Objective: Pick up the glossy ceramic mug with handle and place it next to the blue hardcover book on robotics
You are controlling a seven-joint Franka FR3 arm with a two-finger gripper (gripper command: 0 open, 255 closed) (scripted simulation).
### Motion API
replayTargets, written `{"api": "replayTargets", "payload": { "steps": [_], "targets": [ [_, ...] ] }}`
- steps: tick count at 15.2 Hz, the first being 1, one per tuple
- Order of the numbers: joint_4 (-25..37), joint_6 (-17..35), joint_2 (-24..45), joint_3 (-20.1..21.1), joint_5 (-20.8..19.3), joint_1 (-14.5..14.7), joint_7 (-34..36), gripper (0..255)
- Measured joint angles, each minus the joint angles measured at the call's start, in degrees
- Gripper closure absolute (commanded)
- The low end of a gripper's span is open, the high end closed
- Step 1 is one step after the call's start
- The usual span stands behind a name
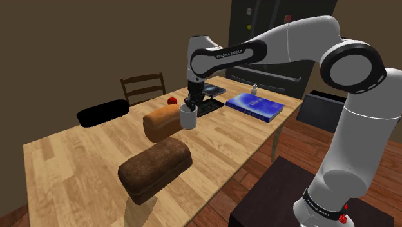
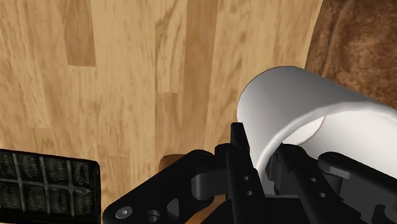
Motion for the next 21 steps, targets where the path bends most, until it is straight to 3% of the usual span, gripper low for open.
{"api": "replayTargets", "payload": {
  "steps": [6, 16, 21],
  "targets": [
    [2.0, -3.2, -1.1, -0.5, 0.3, -0.7, -1.2, 255],
    [-7.1, -2.9, -9.1, -6.7, 2.2, -7.5, -14.6, 255],
    [-8.8, -3.2, -10.6, -10.2, 2.4, -10.8, -21.4, 255]
  ]
}}
